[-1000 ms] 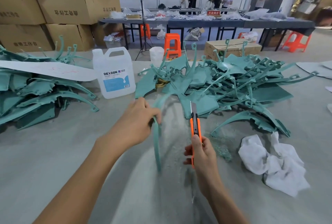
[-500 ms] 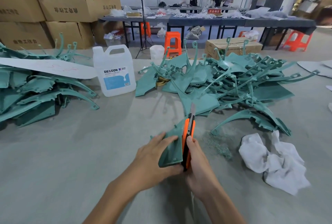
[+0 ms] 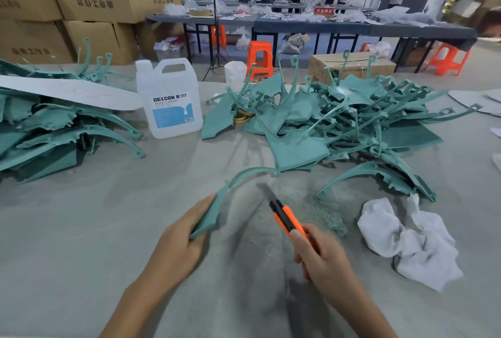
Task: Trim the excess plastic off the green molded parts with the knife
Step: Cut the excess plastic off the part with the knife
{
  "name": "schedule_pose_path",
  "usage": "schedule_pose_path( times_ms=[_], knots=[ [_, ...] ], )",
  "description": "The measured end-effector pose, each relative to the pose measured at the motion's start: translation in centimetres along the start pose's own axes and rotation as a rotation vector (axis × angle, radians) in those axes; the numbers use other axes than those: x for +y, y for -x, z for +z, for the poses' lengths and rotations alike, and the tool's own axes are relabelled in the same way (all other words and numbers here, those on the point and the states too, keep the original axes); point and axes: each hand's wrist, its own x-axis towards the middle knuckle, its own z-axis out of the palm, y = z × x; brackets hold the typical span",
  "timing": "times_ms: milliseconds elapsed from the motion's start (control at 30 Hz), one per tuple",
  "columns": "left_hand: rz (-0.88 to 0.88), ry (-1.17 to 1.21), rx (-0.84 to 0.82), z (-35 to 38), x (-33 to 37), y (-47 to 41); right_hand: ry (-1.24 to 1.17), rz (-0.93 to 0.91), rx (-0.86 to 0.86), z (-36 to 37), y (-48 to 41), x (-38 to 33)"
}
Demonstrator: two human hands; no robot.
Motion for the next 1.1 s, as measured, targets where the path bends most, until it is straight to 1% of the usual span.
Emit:
schedule_pose_path(
  times_ms=[33, 100, 200, 300, 500, 700, 800, 1100],
  knots=[
    [-0.025, 0.022, 0.018, -0.4, -0.6, 0.6, 0.083, -0.023, -0.021, 0.1, 0.1, 0.0],
    [-0.047, 0.045, 0.068, -1.1, -1.8, 1.5, 0.162, -0.049, -0.057, 0.5, 0.2, -0.1],
    [-0.072, 0.062, 0.120, -1.1, -2.4, 1.6, 0.162, -0.074, -0.073, 1.5, -0.1, -0.7],
    [-0.066, 0.062, 0.128, -0.3, -2.2, 0.8, 0.197, -0.107, -0.068, 2.5, -0.8, -1.7],
    [-0.044, 0.022, 0.142, 1.3, -2.2, -0.6, 0.410, -0.148, -0.123, 2.1, -1.4, -3.2],
    [-0.112, 0.009, 0.116, 1.5, -3.0, -0.5, 0.649, -0.198, -0.205, 0.8, -1.9, -5.0],
    [-0.135, 0.014, 0.107, 1.4, -2.7, -0.5, 0.689, -0.211, -0.239, 0.5, -2.0, -5.4],
    [-0.131, -0.024, 0.084, 1.4, -2.4, -0.5, 0.709, -0.234, -0.252, 0.4, -2.7, -5.0]
  ],
)
